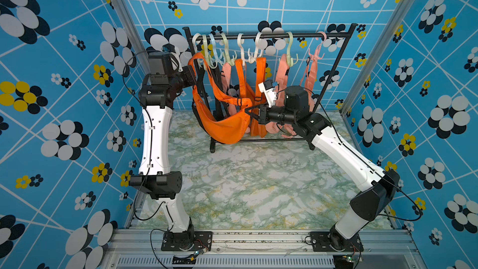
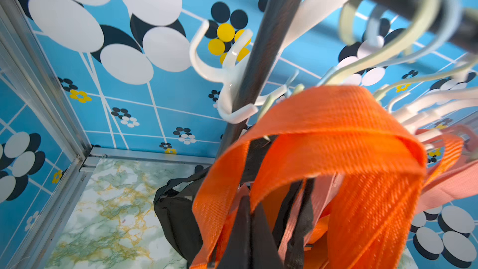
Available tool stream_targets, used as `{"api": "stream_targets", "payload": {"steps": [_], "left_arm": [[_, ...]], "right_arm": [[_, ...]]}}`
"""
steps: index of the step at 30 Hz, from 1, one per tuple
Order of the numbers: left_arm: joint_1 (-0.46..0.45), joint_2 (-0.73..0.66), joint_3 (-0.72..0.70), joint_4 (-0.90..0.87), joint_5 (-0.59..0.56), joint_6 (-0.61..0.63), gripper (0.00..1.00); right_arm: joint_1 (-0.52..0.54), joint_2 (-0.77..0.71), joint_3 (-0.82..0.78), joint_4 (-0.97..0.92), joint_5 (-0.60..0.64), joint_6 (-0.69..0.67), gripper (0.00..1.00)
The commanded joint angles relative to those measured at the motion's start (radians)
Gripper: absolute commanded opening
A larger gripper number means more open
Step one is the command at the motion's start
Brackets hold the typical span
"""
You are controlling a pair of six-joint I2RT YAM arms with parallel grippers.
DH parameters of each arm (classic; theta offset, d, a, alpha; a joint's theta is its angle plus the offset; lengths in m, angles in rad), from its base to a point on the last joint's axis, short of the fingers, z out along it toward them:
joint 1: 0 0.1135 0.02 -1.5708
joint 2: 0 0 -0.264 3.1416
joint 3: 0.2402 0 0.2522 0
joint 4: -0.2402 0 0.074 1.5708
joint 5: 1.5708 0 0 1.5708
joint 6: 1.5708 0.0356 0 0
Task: Take the bag off the hook
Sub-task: Pick up the bag from the hook, then place the bag at the center of the board.
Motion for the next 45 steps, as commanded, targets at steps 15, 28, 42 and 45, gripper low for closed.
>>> {"api": "stream_targets", "payload": {"steps": [15, 28, 42, 45], "left_arm": [[-0.004, -0.601, -0.664, 0.173, -0.314, 0.059, 0.00], [0.080, -0.577, -0.940, 0.070, -0.441, 0.001, 0.00], [0.088, -0.385, -1.071, 0.179, -0.284, -0.105, 0.27], [0.088, -0.393, -1.072, 0.178, -0.287, -0.093, 0.41]], "right_arm": [[0.139, -0.009, -0.059, -0.140, 0.024, -0.163, 0.00], [0.213, 0.320, -0.120, -0.143, 0.033, -0.111, 0.00], [0.199, 0.447, -0.134, -0.094, 0.224, 0.007, 0.00], [0.186, 0.465, -0.127, -0.081, 0.241, 0.062, 0.00]]}}
